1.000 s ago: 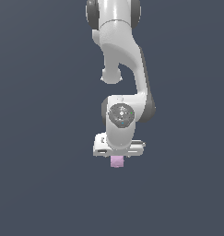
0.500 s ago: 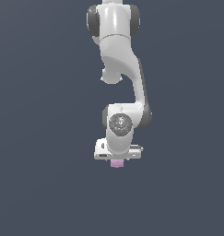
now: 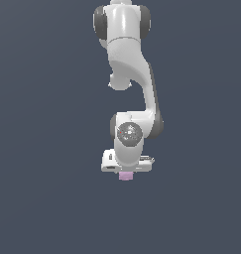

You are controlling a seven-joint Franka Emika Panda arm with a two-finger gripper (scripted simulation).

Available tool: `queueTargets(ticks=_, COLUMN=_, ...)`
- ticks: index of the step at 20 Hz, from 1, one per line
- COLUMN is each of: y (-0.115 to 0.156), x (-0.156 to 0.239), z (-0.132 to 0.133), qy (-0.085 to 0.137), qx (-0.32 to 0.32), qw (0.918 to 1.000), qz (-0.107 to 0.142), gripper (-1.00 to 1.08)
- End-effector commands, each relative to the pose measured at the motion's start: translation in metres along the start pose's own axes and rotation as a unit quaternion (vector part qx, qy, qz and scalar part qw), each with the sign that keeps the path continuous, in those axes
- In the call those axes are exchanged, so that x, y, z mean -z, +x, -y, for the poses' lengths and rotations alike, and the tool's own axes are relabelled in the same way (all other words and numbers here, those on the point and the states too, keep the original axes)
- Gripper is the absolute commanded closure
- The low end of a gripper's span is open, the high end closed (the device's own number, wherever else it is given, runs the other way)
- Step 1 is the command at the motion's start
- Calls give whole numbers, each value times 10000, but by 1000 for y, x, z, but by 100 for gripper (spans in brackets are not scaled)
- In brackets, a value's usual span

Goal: Pick up the object and move it to a goal position.

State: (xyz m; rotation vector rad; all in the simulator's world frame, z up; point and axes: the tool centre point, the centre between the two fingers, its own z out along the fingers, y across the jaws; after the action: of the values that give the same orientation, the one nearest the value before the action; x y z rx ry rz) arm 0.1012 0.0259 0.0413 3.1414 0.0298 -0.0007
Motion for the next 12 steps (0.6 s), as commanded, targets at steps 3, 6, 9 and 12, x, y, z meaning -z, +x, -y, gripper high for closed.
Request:
queueTargets(ticks=3, y=0, x=0, z=0, qy=0, qx=0, qw=10000, qz=-2, gripper=108)
queueTargets(ticks=6, y=-1, x=0, z=0, qy=0, qx=0, qw=10000, qz=-2, gripper=108)
queueTargets(ticks=9, y=-4, x=0, z=-1, qy=0, qx=0, qw=10000, qz=-2, gripper=108)
queueTargets(ticks=12, y=-9, x=1, z=-2, qy=0, qx=0, qw=10000, qz=-2, gripper=108)
